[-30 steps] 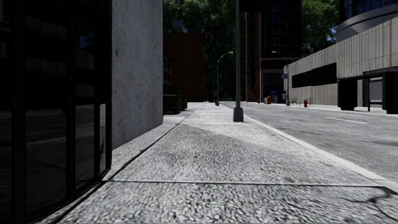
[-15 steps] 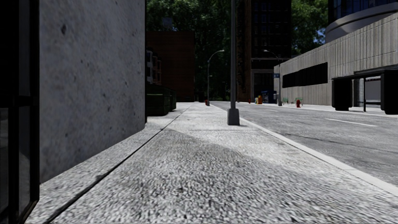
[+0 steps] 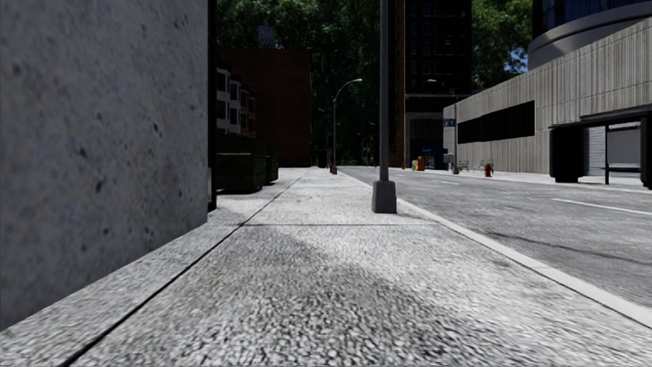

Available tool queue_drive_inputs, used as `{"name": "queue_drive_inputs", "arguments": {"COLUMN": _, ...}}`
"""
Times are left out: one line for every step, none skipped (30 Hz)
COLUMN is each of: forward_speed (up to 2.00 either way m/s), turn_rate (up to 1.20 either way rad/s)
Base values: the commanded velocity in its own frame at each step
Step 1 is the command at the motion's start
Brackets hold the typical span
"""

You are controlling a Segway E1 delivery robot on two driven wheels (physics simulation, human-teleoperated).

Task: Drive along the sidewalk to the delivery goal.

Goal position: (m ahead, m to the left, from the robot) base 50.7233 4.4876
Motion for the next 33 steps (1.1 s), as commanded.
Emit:
{"name": "queue_drive_inputs", "arguments": {"forward_speed": 2.00, "turn_rate": 0.00}}
{"name": "queue_drive_inputs", "arguments": {"forward_speed": 2.00, "turn_rate": 0.00}}
{"name": "queue_drive_inputs", "arguments": {"forward_speed": 2.00, "turn_rate": 0.00}}
{"name": "queue_drive_inputs", "arguments": {"forward_speed": 2.00, "turn_rate": 0.00}}
{"name": "queue_drive_inputs", "arguments": {"forward_speed": 2.00, "turn_rate": 0.00}}
{"name": "queue_drive_inputs", "arguments": {"forward_speed": 2.00, "turn_rate": 0.00}}
{"name": "queue_drive_inputs", "arguments": {"forward_speed": 2.00, "turn_rate": 0.00}}
{"name": "queue_drive_inputs", "arguments": {"forward_speed": 2.00, "turn_rate": 0.00}}
{"name": "queue_drive_inputs", "arguments": {"forward_speed": 2.00, "turn_rate": 0.00}}
{"name": "queue_drive_inputs", "arguments": {"forward_speed": 2.00, "turn_rate": 0.00}}
{"name": "queue_drive_inputs", "arguments": {"forward_speed": 2.00, "turn_rate": 0.00}}
{"name": "queue_drive_inputs", "arguments": {"forward_speed": 2.00, "turn_rate": 0.00}}
{"name": "queue_drive_inputs", "arguments": {"forward_speed": 2.00, "turn_rate": 0.00}}
{"name": "queue_drive_inputs", "arguments": {"forward_speed": 2.00, "turn_rate": 0.00}}
{"name": "queue_drive_inputs", "arguments": {"forward_speed": 2.00, "turn_rate": 0.00}}
{"name": "queue_drive_inputs", "arguments": {"forward_speed": 2.00, "turn_rate": 0.00}}
{"name": "queue_drive_inputs", "arguments": {"forward_speed": 2.00, "turn_rate": 0.00}}
{"name": "queue_drive_inputs", "arguments": {"forward_speed": 2.00, "turn_rate": 0.00}}
{"name": "queue_drive_inputs", "arguments": {"forward_speed": 2.00, "turn_rate": 0.00}}
{"name": "queue_drive_inputs", "arguments": {"forward_speed": 2.00, "turn_rate": 0.00}}
{"name": "queue_drive_inputs", "arguments": {"forward_speed": 2.00, "turn_rate": 0.00}}
{"name": "queue_drive_inputs", "arguments": {"forward_speed": 2.00, "turn_rate": 0.00}}
{"name": "queue_drive_inputs", "arguments": {"forward_speed": 2.00, "turn_rate": 0.00}}
{"name": "queue_drive_inputs", "arguments": {"forward_speed": 2.00, "turn_rate": 0.00}}
{"name": "queue_drive_inputs", "arguments": {"forward_speed": 2.00, "turn_rate": 0.00}}
{"name": "queue_drive_inputs", "arguments": {"forward_speed": 2.00, "turn_rate": 0.00}}
{"name": "queue_drive_inputs", "arguments": {"forward_speed": 2.00, "turn_rate": 0.00}}
{"name": "queue_drive_inputs", "arguments": {"forward_speed": 2.00, "turn_rate": 0.00}}
{"name": "queue_drive_inputs", "arguments": {"forward_speed": 2.00, "turn_rate": 0.00}}
{"name": "queue_drive_inputs", "arguments": {"forward_speed": 2.00, "turn_rate": 0.00}}
{"name": "queue_drive_inputs", "arguments": {"forward_speed": 2.00, "turn_rate": 0.00}}
{"name": "queue_drive_inputs", "arguments": {"forward_speed": 2.00, "turn_rate": 0.00}}
{"name": "queue_drive_inputs", "arguments": {"forward_speed": 2.00, "turn_rate": 0.00}}
